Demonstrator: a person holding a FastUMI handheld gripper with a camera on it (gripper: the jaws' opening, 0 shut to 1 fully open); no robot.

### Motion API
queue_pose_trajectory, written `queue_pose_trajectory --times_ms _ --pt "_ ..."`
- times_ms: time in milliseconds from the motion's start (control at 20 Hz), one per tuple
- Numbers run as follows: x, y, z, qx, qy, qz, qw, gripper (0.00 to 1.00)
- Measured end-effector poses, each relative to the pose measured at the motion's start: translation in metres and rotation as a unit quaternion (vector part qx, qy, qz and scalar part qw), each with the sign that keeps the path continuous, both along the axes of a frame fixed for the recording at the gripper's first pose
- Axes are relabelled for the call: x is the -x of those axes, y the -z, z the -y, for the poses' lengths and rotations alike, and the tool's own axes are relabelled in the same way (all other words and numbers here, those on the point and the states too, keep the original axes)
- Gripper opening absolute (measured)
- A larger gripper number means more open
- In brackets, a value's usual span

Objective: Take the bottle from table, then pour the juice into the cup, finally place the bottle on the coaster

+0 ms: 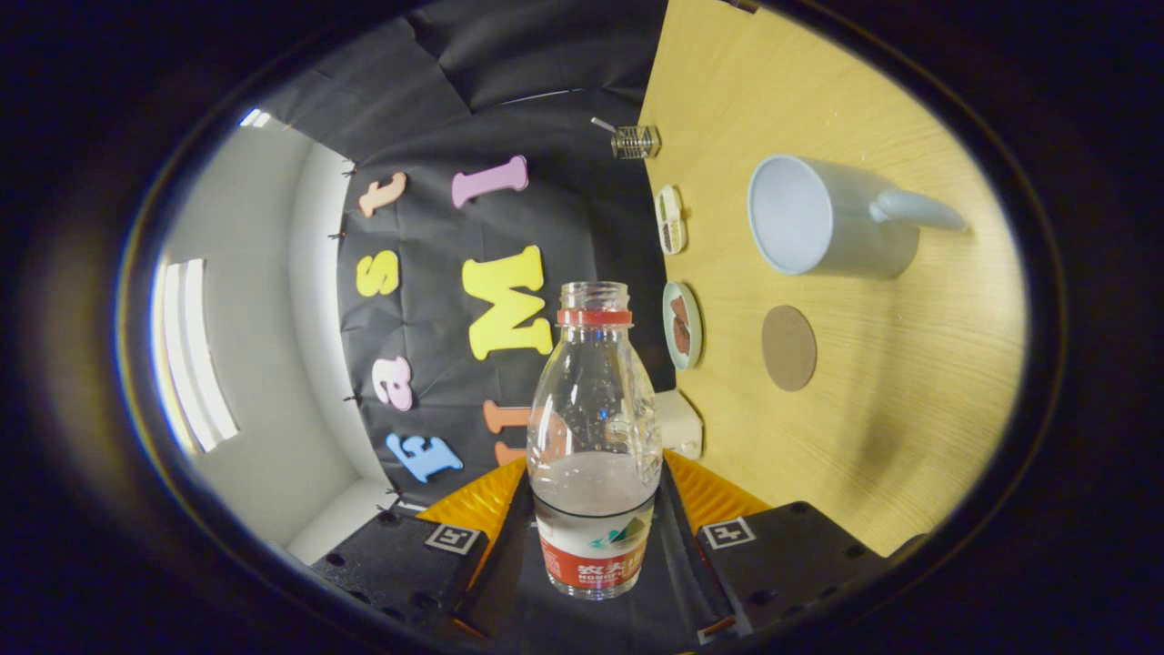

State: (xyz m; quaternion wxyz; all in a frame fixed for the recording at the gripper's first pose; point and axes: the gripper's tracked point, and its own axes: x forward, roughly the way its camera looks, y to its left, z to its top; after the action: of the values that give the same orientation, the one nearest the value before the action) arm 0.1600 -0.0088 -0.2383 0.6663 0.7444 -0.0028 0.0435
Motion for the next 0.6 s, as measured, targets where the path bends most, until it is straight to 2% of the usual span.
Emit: queue_pose_trajectory --times_ms 600 --pt "-0.003 -0.011 0.01 -0.054 -0.001 -0.001 0.999 0.74"
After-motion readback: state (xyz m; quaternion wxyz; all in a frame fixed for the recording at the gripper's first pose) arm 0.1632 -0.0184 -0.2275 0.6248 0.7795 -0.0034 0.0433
